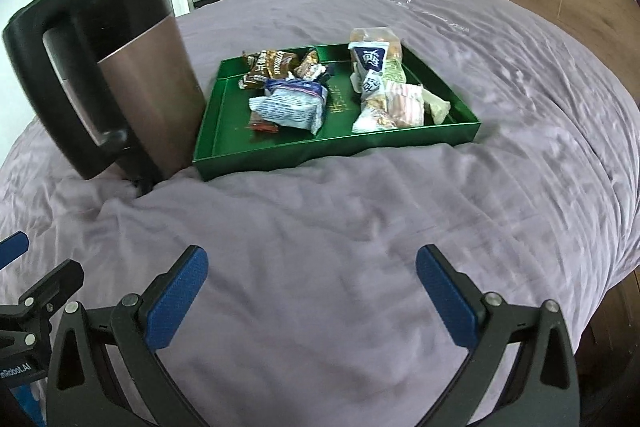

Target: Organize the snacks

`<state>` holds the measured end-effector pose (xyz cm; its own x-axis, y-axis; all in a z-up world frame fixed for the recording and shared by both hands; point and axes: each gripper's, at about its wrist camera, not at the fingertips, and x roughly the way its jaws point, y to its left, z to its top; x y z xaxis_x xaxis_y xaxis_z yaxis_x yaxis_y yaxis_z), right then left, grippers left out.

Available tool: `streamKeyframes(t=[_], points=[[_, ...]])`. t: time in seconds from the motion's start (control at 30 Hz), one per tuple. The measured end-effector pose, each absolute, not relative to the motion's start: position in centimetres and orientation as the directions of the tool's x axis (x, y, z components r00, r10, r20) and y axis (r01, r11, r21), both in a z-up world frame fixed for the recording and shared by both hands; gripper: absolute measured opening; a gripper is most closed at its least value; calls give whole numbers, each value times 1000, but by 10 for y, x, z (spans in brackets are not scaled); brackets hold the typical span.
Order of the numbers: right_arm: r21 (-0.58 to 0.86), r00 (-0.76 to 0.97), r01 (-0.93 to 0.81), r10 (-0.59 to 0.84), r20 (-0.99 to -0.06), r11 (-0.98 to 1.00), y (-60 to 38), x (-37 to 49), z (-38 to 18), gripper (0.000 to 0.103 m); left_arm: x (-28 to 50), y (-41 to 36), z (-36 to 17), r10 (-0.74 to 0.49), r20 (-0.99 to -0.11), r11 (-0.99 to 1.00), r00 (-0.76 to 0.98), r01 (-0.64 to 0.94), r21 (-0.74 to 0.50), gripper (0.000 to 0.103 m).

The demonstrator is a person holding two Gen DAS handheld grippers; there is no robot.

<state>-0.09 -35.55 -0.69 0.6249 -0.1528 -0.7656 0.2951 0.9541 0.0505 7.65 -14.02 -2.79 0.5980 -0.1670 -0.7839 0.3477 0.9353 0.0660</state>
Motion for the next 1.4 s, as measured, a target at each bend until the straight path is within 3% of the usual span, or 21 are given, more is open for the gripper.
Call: streamKeyframes(t=[1.4], points=[[26, 635, 250, -143, -759, 968, -364, 7, -10, 103, 91, -153, -40, -179, -784, 938, 595, 343, 46, 102]])
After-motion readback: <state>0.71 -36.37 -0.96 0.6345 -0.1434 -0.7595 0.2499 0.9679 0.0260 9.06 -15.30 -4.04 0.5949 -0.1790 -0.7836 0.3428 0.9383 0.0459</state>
